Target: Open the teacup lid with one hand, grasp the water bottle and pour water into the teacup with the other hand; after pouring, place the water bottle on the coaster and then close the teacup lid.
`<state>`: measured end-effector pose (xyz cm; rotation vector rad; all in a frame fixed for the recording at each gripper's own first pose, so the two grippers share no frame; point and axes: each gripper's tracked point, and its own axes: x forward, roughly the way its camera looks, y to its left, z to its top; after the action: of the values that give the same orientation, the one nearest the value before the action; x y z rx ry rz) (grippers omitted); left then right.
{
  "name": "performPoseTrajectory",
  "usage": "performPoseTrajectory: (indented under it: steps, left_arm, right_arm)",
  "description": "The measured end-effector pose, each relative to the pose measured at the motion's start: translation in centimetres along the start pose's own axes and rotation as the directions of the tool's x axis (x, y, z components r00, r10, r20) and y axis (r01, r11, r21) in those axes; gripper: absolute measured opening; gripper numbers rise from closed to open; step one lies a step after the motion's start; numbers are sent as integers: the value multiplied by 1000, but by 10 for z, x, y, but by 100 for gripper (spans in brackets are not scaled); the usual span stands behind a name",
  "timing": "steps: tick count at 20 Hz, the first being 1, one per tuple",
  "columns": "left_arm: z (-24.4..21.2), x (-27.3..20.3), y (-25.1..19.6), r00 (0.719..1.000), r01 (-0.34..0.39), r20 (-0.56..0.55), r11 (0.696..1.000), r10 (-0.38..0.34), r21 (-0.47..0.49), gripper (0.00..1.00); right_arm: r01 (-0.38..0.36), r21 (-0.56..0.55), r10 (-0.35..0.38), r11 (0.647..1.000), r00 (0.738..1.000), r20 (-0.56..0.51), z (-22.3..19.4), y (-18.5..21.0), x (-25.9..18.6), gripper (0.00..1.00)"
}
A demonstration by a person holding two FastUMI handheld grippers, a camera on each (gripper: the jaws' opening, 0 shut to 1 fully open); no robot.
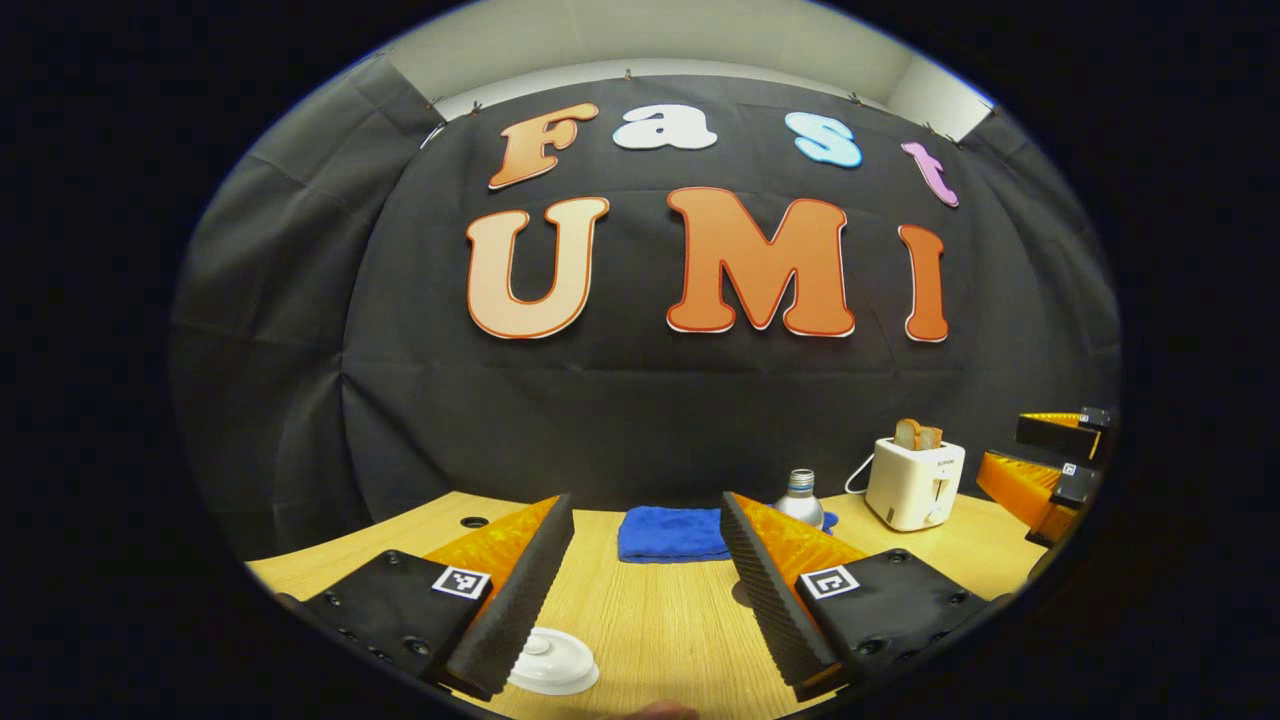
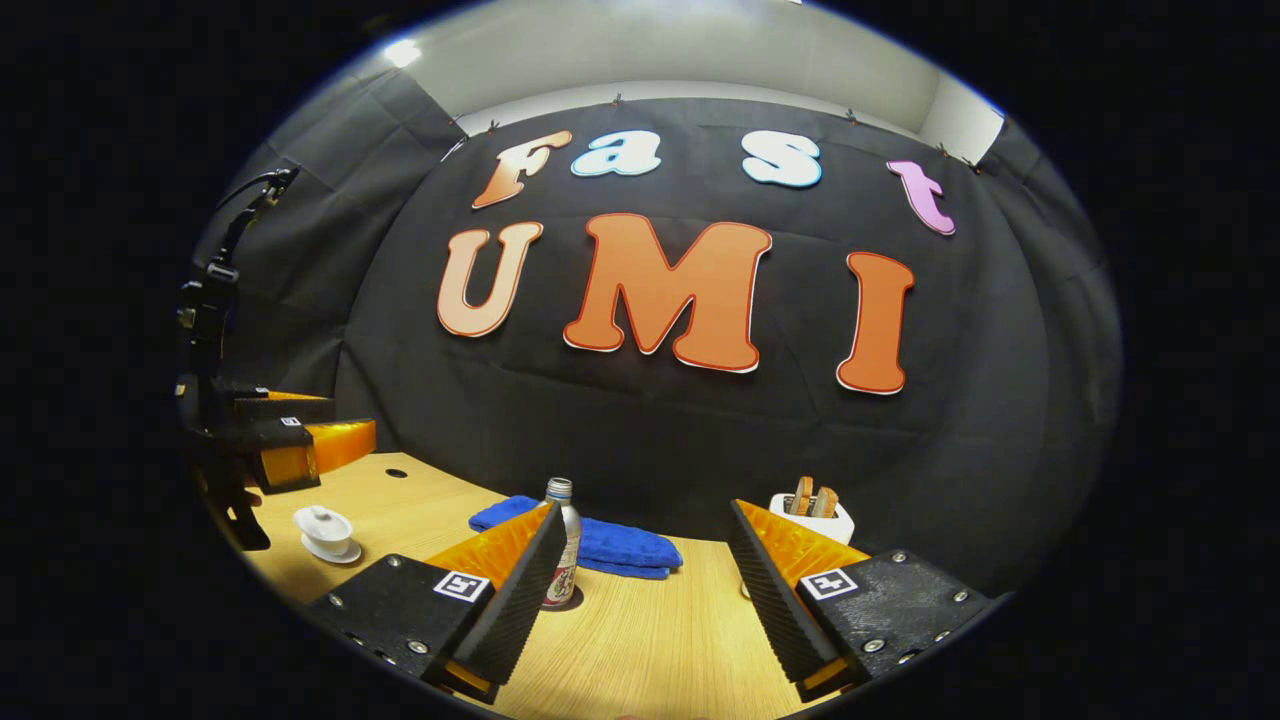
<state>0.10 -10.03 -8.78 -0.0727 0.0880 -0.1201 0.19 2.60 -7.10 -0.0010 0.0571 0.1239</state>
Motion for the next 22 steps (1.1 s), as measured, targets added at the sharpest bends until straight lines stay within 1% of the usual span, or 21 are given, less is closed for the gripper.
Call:
performPoseTrajectory:
  steps: [1,2,3,4,5,12,14,16,18,19,20,21,22]
  left_arm:
    - [-1,0,-4,1000,7,0,1000,-7,6,94]
    - [-2,1,-7,1000,14,0,1000,-14,5,93]
    - [0,0,-8,1000,15,4,1000,-15,1,97]
    - [0,1,-7,1000,13,7,1000,-13,0,93]
    - [1,1,-6,1000,9,7,1000,-9,4,100]
    - [3,-1,-4,1000,5,14,1000,-5,12,100]
    - [3,-1,-2,1000,4,15,1000,-5,12,93]
    - [4,-1,-2,1000,3,17,1000,-4,11,100]
    - [4,-2,-1,1000,1,19,1000,-1,14,100]
    - [4,-1,-1,1000,2,20,1000,-2,16,97]
    - [4,-1,-1,1000,1,21,1000,-2,17,100]
    - [5,-1,-1,1000,2,22,1000,-2,18,93]
    - [5,-1,0,1000,1,22,1000,-1,18,95]
  right_arm:
    - [-2,0,2,1000,1000,-2,-2,0,0,97]
    - [-2,-3,2,1000,1000,-2,-2,1,0,97]
    - [2,-9,-2,1000,1000,0,-1,0,0,97]
    - [3,-14,-3,1000,1000,3,0,-1,-1,97]
    - [6,-15,-6,1000,1000,5,0,-2,-1,97]
    - [8,-5,-8,1000,1000,3,0,-3,-1,97]
    - [6,-9,-6,1000,1000,0,-1,-1,-2,97]
    - [5,-7,-5,1000,1000,-3,-2,-1,-2,97]
    - [7,-5,-7,1000,1000,-2,-1,-1,1,96]
    - [9,-6,-9,1000,1000,-2,-1,-2,0,96]
    - [9,-4,-9,1000,1000,-1,0,-2,1,96]
    - [8,-2,-8,1000,1000,-2,-1,-1,0,96]
    - [8,0,-8,1000,1000,-3,-2,-1,0,97]
